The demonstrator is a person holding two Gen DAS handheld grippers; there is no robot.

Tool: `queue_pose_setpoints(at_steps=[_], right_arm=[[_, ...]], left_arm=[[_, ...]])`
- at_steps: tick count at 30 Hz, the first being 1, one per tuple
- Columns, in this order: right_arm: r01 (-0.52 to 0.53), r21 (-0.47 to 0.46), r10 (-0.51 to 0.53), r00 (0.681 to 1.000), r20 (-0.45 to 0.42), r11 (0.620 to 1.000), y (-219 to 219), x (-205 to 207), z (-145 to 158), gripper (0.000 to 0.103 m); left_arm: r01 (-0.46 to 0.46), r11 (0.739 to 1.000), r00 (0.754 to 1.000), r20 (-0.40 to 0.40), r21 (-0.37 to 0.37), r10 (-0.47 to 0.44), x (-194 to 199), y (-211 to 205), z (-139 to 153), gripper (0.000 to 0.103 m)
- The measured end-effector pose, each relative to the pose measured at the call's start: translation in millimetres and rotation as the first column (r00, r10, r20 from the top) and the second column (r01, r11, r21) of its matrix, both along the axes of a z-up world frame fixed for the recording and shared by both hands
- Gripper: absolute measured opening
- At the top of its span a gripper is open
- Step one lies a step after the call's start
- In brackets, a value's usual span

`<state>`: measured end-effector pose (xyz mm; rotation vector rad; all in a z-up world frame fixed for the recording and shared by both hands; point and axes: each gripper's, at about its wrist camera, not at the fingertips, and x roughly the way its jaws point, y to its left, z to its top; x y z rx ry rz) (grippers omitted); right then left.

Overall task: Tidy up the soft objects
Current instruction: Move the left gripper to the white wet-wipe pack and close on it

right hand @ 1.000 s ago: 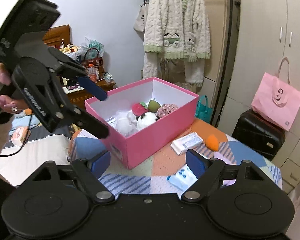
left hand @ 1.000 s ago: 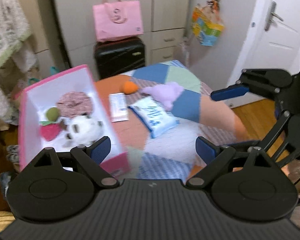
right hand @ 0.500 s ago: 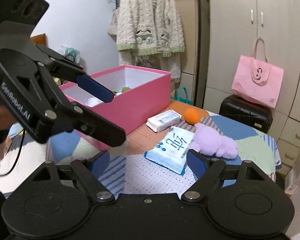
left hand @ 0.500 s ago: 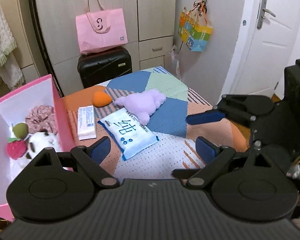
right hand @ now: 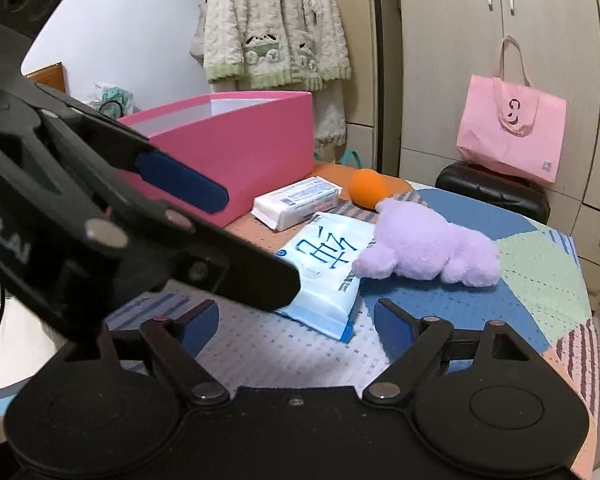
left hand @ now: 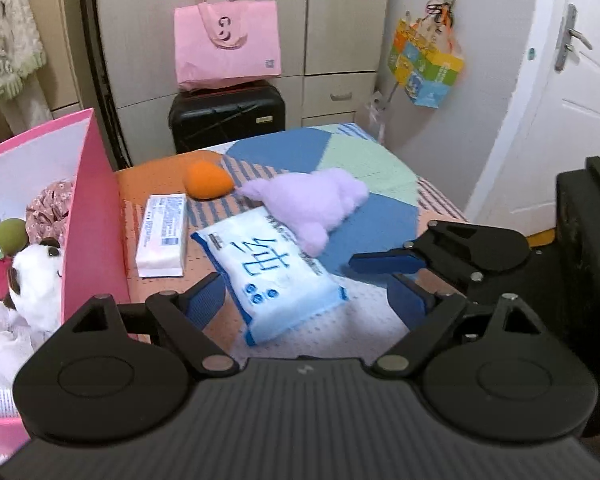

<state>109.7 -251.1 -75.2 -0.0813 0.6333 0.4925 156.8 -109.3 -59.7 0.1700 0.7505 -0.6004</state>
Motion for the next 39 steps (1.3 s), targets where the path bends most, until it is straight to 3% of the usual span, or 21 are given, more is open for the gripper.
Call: queue_pose_setpoints(at_steps=[8, 16, 19, 21, 25, 32, 39], right_arm=[[0.006, -0.043, -0.007, 1.0, -0.03, 0.999, 11.3, 17.1, -9.7, 0.088], [0.013, -0.043, -0.018, 0.994, -0.105, 0.999, 8.9, 40.6, -8.7, 0.088], [-0.014, -0.08, 0.006, 0.995, -0.1, 0.997, 13.6, 43.4, -10.5, 0.088], [-0.036, -0.09, 0.028, 0.996, -0.085, 0.995, 18.1, 40.9, -12.6, 0.088], [-0.054, -0.067, 0.05, 0.997, -0.066, 0.996, 17.6, 36.3, -14.0, 0.08], [-0.021, -0.032, 0.02, 0.999, -0.047, 0.999, 13.5, 33.8, -13.3, 0.056], [0.004, -0.024, -0.005, 0.999, -0.043, 1.0, 16.0, 26.8, -11.0, 0.053]], left_arm=[[-0.064, 0.998, 0.997, -0.052, -0.009, 0.063, 23.1, -4.9, -22.2, 0.082], [-0.148, 0.985, 0.976, -0.172, -0.09, 0.131, 43.1, 5.1, -41.4, 0.082], [-0.196, 0.974, 0.963, -0.208, -0.112, 0.17, 47.2, 6.3, -52.7, 0.074], [-0.189, 0.976, 0.97, -0.177, -0.111, 0.167, 45.0, 5.6, -54.9, 0.069], [-0.188, 0.973, 0.969, -0.186, -0.134, 0.161, 44.7, 5.8, -55.9, 0.065], [-0.247, 0.961, 0.958, -0.183, -0.126, 0.223, 39.0, 1.9, -55.2, 0.06], [-0.233, 0.967, 0.961, -0.177, -0.104, 0.212, 30.6, 3.5, -51.7, 0.058]])
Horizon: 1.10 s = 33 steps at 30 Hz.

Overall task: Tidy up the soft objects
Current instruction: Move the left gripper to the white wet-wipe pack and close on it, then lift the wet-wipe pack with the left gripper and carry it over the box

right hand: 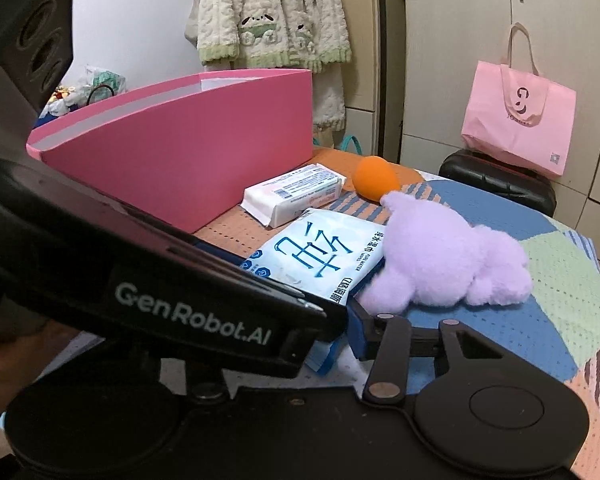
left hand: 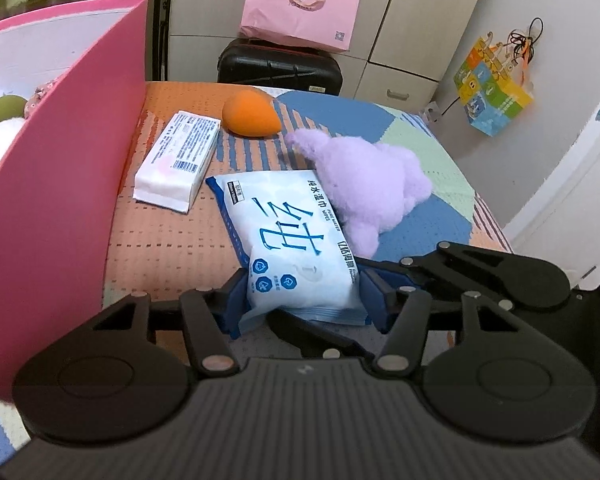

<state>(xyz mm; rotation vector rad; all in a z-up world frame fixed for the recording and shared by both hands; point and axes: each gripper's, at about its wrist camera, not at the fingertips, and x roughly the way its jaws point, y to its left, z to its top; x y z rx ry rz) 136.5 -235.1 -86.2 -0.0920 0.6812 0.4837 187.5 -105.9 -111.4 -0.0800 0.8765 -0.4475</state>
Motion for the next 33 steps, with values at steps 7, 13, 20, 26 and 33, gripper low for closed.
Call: queue_pose_setpoints(at_steps=[7, 13, 20, 26, 33], right_arm=[[0.011, 0.038, -0.01, 1.0, -0.016, 0.999, 5.6, -14.2, 2.3, 0.053], [0.045, 0.033, -0.044, 0.998, -0.039, 0.998, 12.7, -30.2, 6.2, 0.053], [0.055, 0.026, -0.054, 0.997, -0.052, 0.998, 15.3, -46.5, 14.1, 0.053], [0.046, 0.007, -0.046, 0.998, -0.049, 0.999, 18.6, -63.4, 27.6, 0.053], [0.043, -0.019, -0.043, 0.999, -0.018, 0.999, 24.5, -88.5, 44.9, 0.053]], left_arm=[[0.021, 0.999, 1.0, -0.003, 0.026, -0.021, -16.7, 6.3, 4.3, 0.057], [0.055, 0.998, 0.998, -0.011, 0.035, -0.055, -30.8, 9.6, 6.8, 0.057], [0.075, 0.997, 0.997, -0.007, 0.015, -0.075, -50.9, 16.4, 13.4, 0.058], [0.107, 0.994, 0.994, -0.004, -0.002, -0.107, -68.5, 23.1, 26.4, 0.057], [0.113, 0.993, 0.993, 0.036, -0.023, -0.112, -97.1, 30.6, 42.2, 0.057]])
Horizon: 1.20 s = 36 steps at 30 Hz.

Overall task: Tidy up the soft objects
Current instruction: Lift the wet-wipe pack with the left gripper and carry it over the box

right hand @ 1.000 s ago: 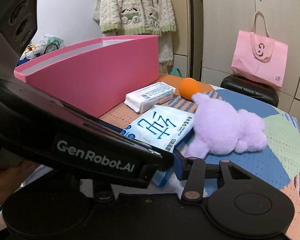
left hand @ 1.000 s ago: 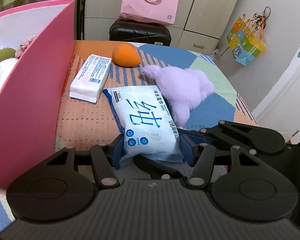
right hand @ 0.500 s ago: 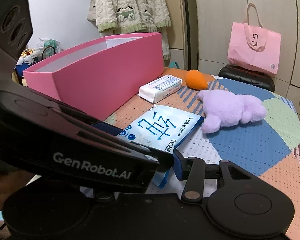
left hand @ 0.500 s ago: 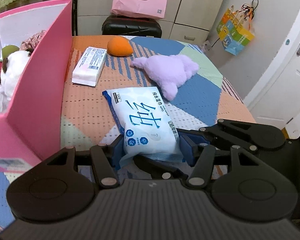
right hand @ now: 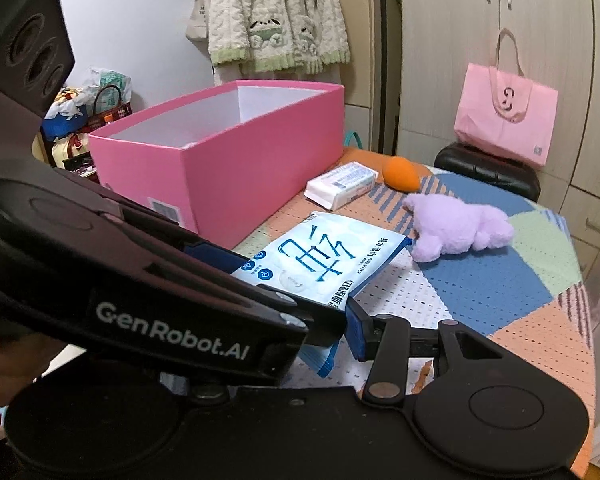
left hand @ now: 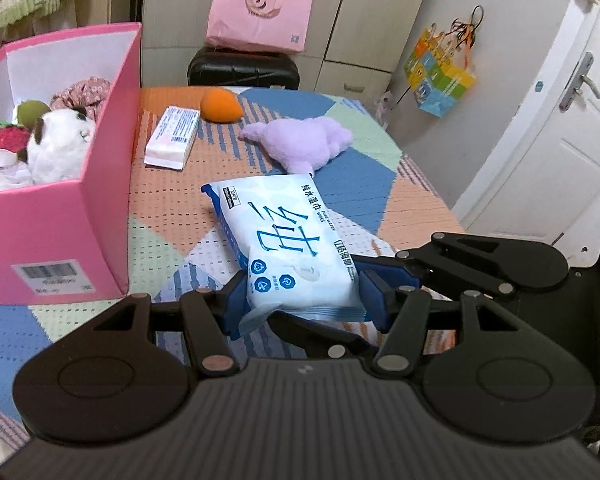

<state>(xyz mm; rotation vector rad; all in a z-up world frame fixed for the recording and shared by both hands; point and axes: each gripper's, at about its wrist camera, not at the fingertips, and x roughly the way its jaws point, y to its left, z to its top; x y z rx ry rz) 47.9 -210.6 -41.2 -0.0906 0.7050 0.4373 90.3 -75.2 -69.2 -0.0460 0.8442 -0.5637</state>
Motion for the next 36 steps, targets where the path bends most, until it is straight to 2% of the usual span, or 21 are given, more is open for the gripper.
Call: queue_pose_setpoints(at_steps=[5, 11, 15, 20, 27, 31, 36], right_arm=[[-0.005, -0.019, 0.006, 1.0, 0.02, 1.0, 4.9, -16.7, 15.8, 0.053], [-0.016, 0.027, 0.016, 1.0, 0.023, 0.999, 6.8, -31.7, 35.0, 0.053], [-0.046, 0.035, 0.045, 0.998, 0.038, 0.998, 15.6, -33.2, 44.2, 0.053], [-0.088, 0.0, 0.088, 0.992, 0.088, 0.996, 34.7, -33.0, 59.5, 0.053], [-0.15, -0.005, 0.149, 0.974, 0.171, 0.989, 62.2, -14.6, 82.7, 0.053], [-0.185, -0.016, 0.184, 0.959, 0.216, 0.983, 90.3, 1.0, 95.3, 0.053], [-0.244, 0.012, 0.236, 0.947, 0.219, 0.97, 120.0, 34.2, 103.4, 0.055]], left_arm=[[0.02, 1.0, 1.0, 0.001, -0.024, -0.02, -15.2, 9.2, 15.2, 0.057], [0.037, 0.999, 0.999, 0.011, -0.036, -0.037, -28.5, 26.5, 33.1, 0.057], [0.023, 0.999, 0.999, 0.029, -0.049, -0.022, -32.6, 41.0, 43.9, 0.057], [-0.015, 0.998, 0.996, 0.088, -0.054, 0.02, -37.0, 56.2, 61.4, 0.057], [-0.066, 0.996, 0.984, 0.16, -0.059, 0.075, -24.5, 94.1, 92.5, 0.057], [-0.096, 0.995, 0.978, 0.183, -0.029, 0.1, -8.8, 118.0, 108.6, 0.057], [-0.15, 0.989, 0.974, 0.169, -0.016, 0.15, 19.5, 142.4, 115.2, 0.057]])
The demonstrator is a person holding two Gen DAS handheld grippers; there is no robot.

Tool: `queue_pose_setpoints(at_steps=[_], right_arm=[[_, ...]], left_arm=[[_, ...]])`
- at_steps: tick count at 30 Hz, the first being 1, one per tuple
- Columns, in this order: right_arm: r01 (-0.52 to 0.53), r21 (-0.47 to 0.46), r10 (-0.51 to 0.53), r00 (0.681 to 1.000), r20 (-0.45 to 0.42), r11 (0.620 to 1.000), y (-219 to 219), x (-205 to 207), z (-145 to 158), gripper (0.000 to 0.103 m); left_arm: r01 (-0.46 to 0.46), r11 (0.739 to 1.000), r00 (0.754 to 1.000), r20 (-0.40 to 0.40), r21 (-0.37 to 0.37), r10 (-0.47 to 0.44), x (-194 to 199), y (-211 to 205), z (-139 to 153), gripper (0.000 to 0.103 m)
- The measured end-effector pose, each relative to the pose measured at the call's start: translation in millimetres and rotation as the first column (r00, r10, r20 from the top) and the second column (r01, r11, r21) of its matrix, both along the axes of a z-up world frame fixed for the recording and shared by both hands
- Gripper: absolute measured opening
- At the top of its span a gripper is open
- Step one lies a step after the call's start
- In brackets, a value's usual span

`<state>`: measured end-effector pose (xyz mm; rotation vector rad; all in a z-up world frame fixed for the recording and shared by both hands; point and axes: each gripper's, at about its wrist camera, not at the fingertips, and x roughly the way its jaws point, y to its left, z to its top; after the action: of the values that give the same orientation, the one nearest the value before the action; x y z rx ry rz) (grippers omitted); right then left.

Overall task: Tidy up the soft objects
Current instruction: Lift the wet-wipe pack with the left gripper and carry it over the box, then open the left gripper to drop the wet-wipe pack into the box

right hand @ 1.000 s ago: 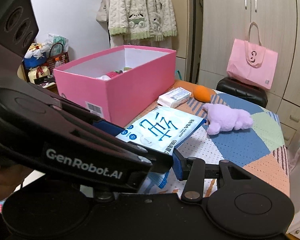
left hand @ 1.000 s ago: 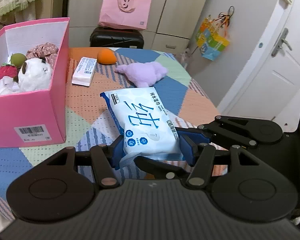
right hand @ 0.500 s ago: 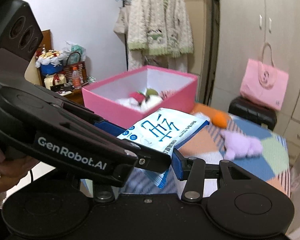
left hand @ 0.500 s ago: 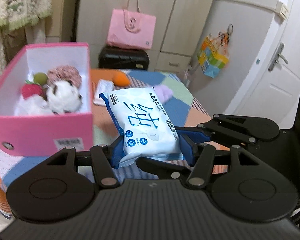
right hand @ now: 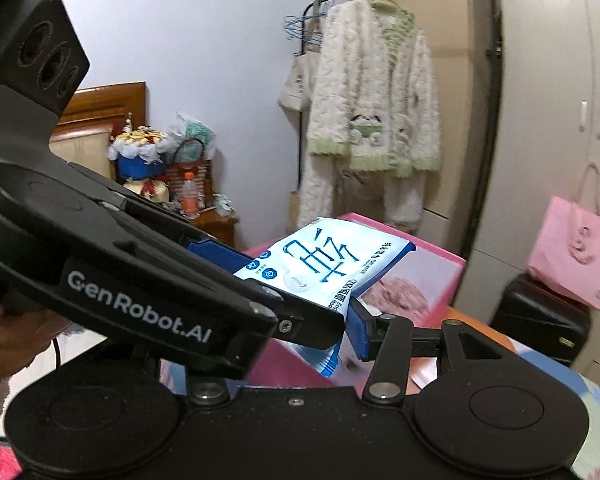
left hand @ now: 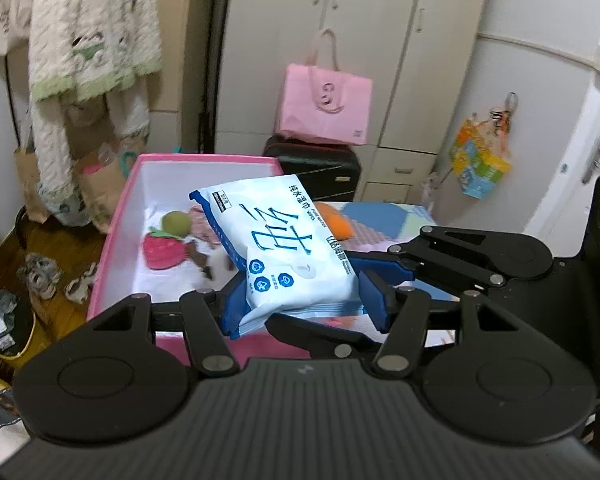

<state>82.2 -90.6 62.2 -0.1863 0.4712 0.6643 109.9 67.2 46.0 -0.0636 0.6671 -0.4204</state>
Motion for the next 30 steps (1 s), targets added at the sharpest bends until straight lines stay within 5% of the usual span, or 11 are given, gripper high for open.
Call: queue_pose_setpoints(at_steps=[17, 30], right_arm=[[-0.046, 0.001, 0.044, 0.965, -0.259, 0.999, 49.2, 96.4, -46.2, 0.056], [-0.06, -0.081, 0.03, 0.943, -0.33, 0.995, 65.6, 118.3, -65.2, 0.056]], left_arm=[[-0.017, 1.0, 0.965, -0.262, -0.025, 0.01, 103.2, 49.1, -58.3, 0.057], [-0.031, 0.999, 0.963, -0.268, 0.033, 0.039, 115.6, 50.1, -74.2, 0.058]])
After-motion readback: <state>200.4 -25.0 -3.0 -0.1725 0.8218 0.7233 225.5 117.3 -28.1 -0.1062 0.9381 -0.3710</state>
